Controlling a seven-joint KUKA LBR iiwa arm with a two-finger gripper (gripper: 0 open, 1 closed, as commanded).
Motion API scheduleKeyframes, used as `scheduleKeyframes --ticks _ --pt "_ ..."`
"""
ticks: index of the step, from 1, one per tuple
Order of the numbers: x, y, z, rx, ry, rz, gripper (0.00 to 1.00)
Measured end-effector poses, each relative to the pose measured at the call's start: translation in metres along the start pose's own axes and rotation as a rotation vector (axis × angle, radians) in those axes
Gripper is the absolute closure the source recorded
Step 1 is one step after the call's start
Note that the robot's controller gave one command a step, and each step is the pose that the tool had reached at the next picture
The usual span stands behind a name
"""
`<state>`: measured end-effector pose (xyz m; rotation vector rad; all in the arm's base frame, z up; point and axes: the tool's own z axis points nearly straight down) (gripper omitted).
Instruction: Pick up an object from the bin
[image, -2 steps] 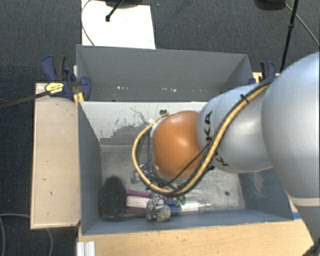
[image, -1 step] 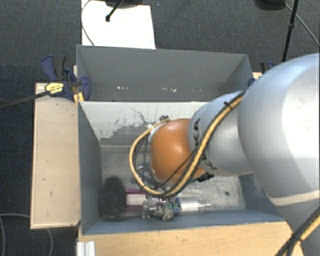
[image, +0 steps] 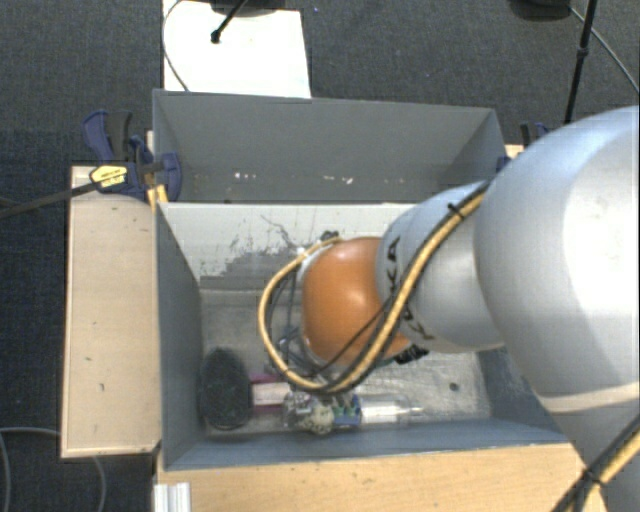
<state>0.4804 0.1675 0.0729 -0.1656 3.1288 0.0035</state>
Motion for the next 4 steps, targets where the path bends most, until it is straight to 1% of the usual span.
scheduleKeyframes --ticks 1,2,3,4 --pt "0.000 0.000 0.001 0.000 0.000 0.004 0.00" --pt "-0.001 0.001 0.000 -0.002 -0.002 0.006 1.00" --pt "-0.021 0.006 0.001 0.006 0.011 -0.234 1.00" --pt "-0.022 -0.039 -0.161 0.001 0.002 -0.535 1.00"
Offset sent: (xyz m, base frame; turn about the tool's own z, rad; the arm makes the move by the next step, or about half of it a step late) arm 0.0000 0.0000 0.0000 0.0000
